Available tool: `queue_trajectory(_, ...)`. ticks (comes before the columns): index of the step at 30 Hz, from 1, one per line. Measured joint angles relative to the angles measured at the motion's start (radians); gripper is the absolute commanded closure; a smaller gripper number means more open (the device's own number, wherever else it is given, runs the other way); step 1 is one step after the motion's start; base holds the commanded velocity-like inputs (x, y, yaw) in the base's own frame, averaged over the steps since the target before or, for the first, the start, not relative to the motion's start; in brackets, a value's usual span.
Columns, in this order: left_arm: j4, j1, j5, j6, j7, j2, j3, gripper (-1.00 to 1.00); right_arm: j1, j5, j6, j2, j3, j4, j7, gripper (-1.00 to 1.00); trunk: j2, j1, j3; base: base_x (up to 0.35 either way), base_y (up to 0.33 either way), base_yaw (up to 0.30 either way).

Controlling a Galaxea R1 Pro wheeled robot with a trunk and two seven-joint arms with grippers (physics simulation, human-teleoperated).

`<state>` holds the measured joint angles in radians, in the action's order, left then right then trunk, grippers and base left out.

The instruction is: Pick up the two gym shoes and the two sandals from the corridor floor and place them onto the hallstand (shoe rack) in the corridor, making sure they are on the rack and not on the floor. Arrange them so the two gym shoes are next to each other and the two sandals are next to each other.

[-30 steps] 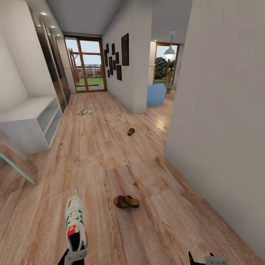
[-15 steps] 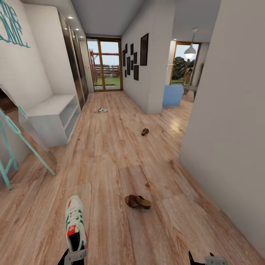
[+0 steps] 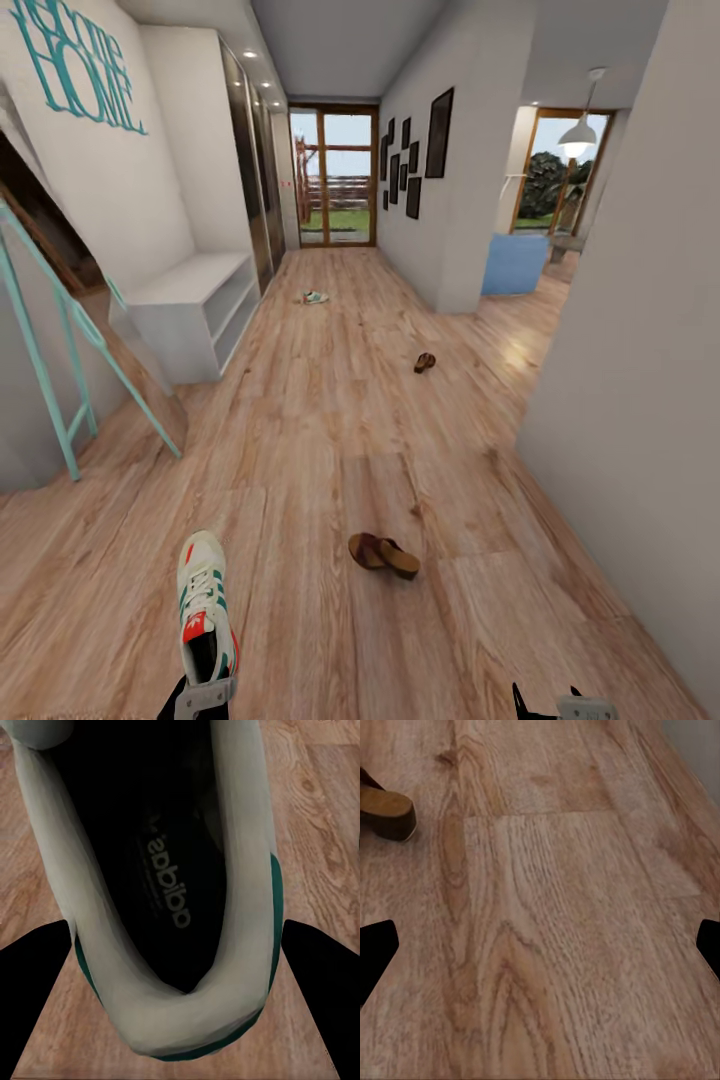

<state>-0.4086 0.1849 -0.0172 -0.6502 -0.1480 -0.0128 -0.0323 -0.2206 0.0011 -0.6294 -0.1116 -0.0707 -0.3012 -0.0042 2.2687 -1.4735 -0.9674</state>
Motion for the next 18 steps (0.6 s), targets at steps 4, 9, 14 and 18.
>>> queue_trajectory(4,0.000,0.000,0.000,0.000,0.000,0.000,0.000,1.00,0.000,0.000,0.000,0.000,0.000,0.000,0.000,-1.00,0.000,0.000,0.000,0.134,-0.268,0.278)
queue_trajectory(9,0.000,0.000,0.001,0.000,0.000,0.000,0.000,1.00,0.000,0.000,0.000,0.000,0.000,0.000,0.000,-1.00,0.000,0.000,0.000,0.100,-0.186,0.278)
queue_trajectory(14,0.000,0.000,0.000,-0.001,0.000,0.001,0.000,1.00,0.000,0.000,0.000,0.000,0.001,0.000,0.000,-1.00,0.000,0.000,0.000,0.017,-0.030,0.278)
queue_trajectory(18,0.000,0.000,0.000,-0.002,0.000,0.001,0.000,1.00,0.000,0.000,0.000,0.000,0.000,0.000,0.000,-1.00,0.000,0.000,0.000,0.002,-0.004,0.278)
